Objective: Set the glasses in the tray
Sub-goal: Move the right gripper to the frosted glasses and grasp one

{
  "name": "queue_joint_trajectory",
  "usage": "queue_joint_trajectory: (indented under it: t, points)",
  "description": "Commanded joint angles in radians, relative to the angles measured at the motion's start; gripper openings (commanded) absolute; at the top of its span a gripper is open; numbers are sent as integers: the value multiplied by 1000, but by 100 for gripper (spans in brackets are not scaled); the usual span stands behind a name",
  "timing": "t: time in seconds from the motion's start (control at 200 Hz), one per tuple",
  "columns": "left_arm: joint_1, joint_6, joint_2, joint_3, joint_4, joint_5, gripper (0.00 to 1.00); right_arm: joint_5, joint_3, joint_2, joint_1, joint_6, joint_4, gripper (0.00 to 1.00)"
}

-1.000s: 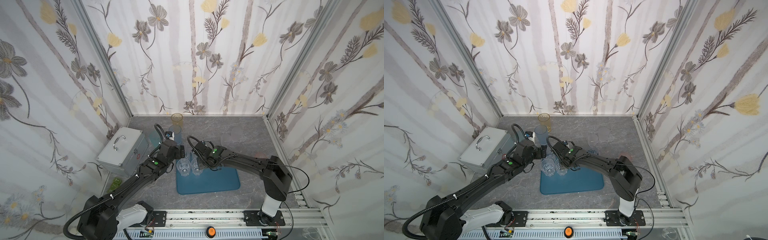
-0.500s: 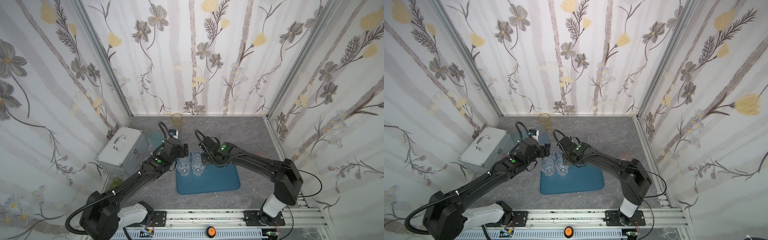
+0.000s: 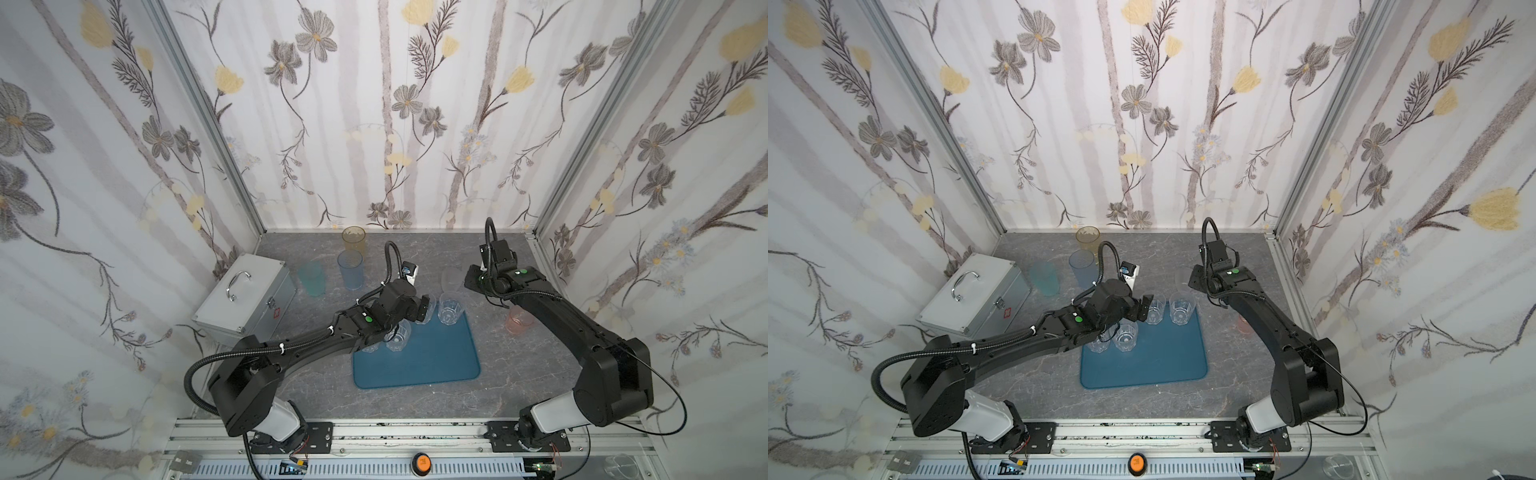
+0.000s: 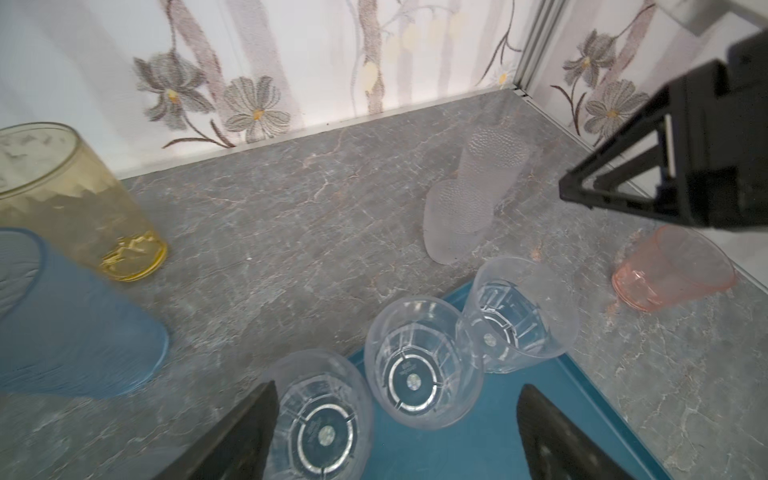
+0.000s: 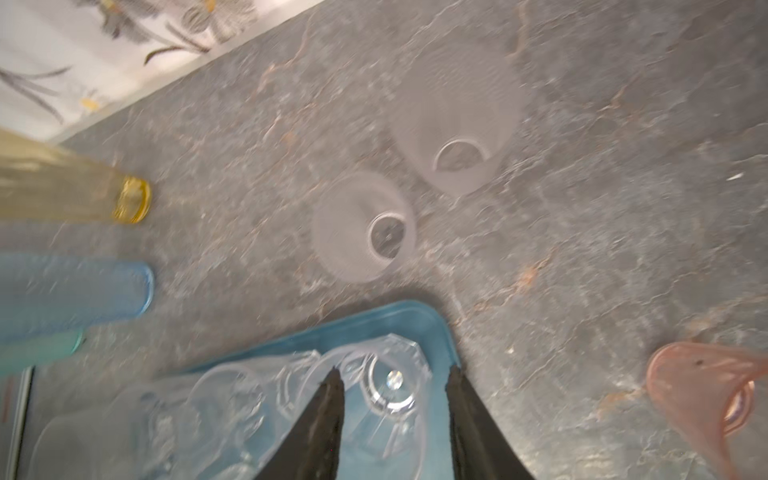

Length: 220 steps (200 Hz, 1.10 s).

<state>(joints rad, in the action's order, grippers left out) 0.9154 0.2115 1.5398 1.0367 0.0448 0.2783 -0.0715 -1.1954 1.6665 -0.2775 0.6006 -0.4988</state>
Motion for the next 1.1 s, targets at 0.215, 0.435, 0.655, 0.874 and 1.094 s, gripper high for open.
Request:
queue_joint_trajectory:
  t: [0.215, 0.435, 0.655, 0.874, 1.094]
  points:
    - [48, 15, 93, 30, 54, -23, 93, 139, -55, 157, 182, 38, 167, 41]
    - [47, 17, 79, -25, 53, -1, 95, 182, -48, 210, 160, 46, 199, 39]
    - [43, -9, 81, -24, 53, 11, 96, 165, -29, 214, 151, 35, 198, 39]
    - [43, -16, 78, -20, 53, 19, 96, 185, -76, 244, 181, 9, 171, 40]
    - [40, -21, 74, -24, 53, 22, 96, 158, -152, 291, 200, 19, 146, 42]
